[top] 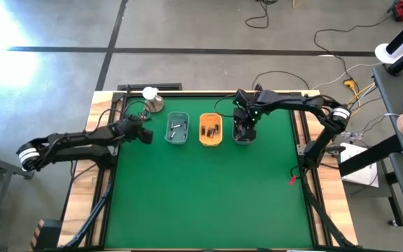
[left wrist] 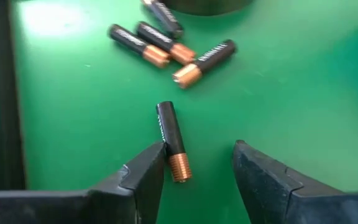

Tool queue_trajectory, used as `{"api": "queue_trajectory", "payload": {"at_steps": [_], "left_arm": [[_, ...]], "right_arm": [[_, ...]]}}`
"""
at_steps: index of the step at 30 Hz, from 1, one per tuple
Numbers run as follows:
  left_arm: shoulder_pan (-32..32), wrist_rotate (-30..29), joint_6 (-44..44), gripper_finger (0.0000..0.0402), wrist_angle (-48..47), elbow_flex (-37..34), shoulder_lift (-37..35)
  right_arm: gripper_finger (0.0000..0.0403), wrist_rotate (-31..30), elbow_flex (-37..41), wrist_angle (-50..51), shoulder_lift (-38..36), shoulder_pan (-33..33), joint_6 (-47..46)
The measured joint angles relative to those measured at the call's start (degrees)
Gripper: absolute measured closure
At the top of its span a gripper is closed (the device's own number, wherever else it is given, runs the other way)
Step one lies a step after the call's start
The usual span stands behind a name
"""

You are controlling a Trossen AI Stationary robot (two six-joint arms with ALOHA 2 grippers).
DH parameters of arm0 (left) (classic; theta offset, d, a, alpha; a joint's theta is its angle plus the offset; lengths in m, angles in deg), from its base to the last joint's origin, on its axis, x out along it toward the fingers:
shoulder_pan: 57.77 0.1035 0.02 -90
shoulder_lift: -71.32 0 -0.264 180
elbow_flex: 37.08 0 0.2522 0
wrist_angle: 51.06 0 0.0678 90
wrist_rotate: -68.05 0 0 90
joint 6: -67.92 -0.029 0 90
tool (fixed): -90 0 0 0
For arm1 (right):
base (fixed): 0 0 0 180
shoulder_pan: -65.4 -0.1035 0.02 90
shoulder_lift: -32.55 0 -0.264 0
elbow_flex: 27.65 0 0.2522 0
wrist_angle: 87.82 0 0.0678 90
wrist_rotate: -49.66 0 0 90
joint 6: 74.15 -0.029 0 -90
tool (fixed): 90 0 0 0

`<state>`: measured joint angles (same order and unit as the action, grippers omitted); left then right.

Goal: Sort batteries
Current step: Put the silver battery into the green bin

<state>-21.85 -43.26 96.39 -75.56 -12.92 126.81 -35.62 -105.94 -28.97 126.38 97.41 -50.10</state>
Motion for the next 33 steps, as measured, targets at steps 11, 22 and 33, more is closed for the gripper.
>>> {"api": "queue_trajectory", "payload": {"at_steps": [11, 22, 33], "left_arm": [[-1.27, 3.67, 0.03, 0.0221, -0.75, 0.0, -5.71], [-1.27, 4.36, 0.48, 0.0166, -1.06, 0.0, -6.86], [-1.25, 5.76, -1.01, 0.0161, -0.79, 0.03, -11.95]], "right_arm": [[0.0348, 0.2, 6.05, -5.01, 0.15, 0.0, 2.94], [0.0323, 0.28, 6.09, -8.06, 2.59, 0.46, 4.15], [0.035, 1.98, 6.14, -7.13, 3.92, 0.45, 5.0]]}}
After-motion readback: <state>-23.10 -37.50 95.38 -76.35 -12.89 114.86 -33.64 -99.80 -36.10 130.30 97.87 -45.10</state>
